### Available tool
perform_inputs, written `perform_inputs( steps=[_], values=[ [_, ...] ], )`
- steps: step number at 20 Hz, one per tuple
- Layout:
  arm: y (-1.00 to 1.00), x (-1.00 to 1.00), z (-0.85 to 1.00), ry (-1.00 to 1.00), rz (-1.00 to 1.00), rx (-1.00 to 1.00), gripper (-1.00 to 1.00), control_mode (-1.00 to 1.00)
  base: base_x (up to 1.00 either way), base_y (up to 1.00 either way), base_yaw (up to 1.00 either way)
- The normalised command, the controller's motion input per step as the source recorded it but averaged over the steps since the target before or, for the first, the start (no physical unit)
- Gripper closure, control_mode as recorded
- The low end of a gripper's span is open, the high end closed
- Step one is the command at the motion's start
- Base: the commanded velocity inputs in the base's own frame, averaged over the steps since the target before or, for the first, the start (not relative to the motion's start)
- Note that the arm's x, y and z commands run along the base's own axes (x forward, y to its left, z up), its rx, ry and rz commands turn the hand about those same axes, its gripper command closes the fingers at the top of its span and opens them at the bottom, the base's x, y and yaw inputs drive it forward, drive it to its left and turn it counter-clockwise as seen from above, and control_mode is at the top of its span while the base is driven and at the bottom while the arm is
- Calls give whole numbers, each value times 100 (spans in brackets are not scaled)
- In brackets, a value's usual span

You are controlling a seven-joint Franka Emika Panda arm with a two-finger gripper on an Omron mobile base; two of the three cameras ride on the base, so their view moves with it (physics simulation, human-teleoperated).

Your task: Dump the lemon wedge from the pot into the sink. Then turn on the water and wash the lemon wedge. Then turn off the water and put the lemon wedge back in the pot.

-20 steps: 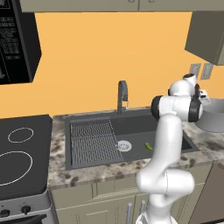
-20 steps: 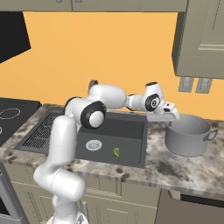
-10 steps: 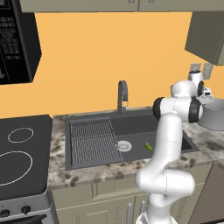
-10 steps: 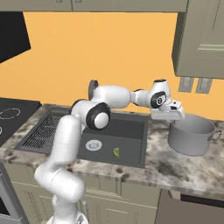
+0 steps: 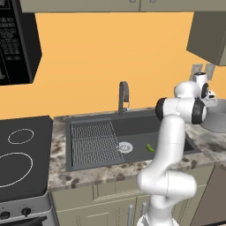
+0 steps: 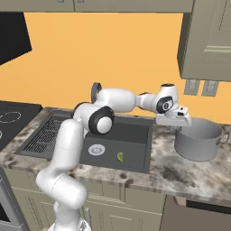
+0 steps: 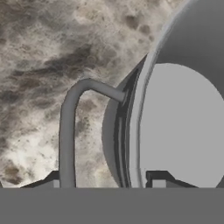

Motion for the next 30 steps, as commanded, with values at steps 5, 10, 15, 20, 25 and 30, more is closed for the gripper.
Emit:
perform_inputs(
  steps=[5,10,15,20,25,30],
  values=[
    [12,-54,-19,-1,0,0,-100,-100,0,0,0],
    [24,-20,6,-8,0,0,-100,-100,0,0,0],
    [35,-1,31,-10,0,0,-100,-100,0,0,0],
    [36,0,41,-12,0,0,-100,-100,0,0,0],
    [26,0,47,-21,0,-5,-100,-100,0,0,0],
    [26,-12,43,-21,0,-3,-100,-100,0,0,0]
  ],
)
